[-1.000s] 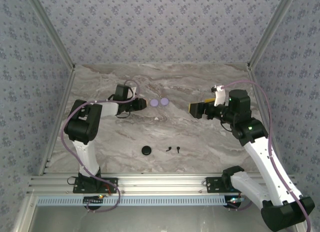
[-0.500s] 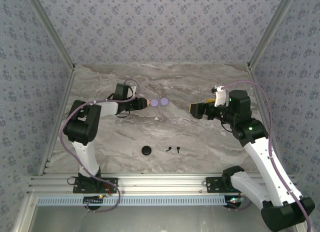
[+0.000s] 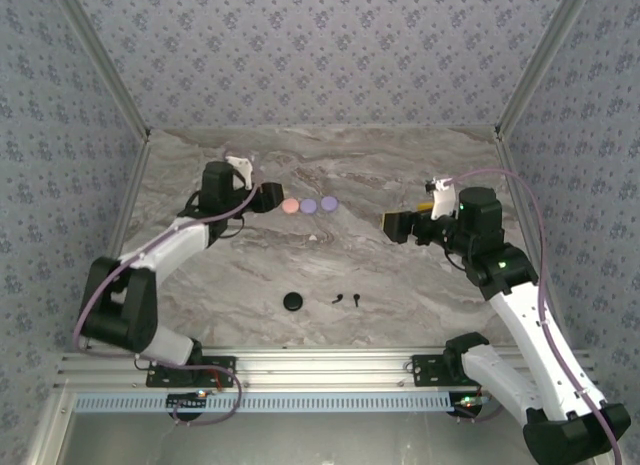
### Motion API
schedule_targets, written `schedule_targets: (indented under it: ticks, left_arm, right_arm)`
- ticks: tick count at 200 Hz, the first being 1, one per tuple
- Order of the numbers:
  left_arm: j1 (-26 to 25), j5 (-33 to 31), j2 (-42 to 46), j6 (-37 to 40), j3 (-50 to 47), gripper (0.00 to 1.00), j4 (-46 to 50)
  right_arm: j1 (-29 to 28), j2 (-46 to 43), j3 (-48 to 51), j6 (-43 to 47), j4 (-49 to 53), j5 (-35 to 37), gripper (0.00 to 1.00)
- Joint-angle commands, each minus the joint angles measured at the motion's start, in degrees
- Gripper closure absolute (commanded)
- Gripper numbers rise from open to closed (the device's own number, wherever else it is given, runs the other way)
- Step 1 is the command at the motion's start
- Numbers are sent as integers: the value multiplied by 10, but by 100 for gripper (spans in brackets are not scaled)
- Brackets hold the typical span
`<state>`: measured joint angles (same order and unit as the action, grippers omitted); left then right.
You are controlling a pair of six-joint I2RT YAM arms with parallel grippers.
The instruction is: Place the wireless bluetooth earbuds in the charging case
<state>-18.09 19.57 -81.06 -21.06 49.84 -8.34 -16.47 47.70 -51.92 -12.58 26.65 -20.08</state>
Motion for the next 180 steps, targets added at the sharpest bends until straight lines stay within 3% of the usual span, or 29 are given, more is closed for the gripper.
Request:
schedule_targets:
  ticks: [1, 23, 92, 138, 180]
  left_arm:
    - [2, -45, 83, 13, -38, 33, -11]
    - [3, -83, 161, 15, -76, 26, -11]
    - [6, -160, 272, 12, -121, 18, 29]
    - [7, -185, 291, 9, -129, 16, 33]
    - [10, -189, 298, 9, -131, 14, 39]
  right_arm:
    - [-6, 8, 6, 14, -13, -38, 0]
    - [-41, 32, 6, 27, -4, -25, 0]
    - [-289, 212, -18, -27, 24, 118, 2]
    - [-431, 414, -135, -69, 123, 193, 4]
    - [-496, 567, -259, -44, 188, 227, 6]
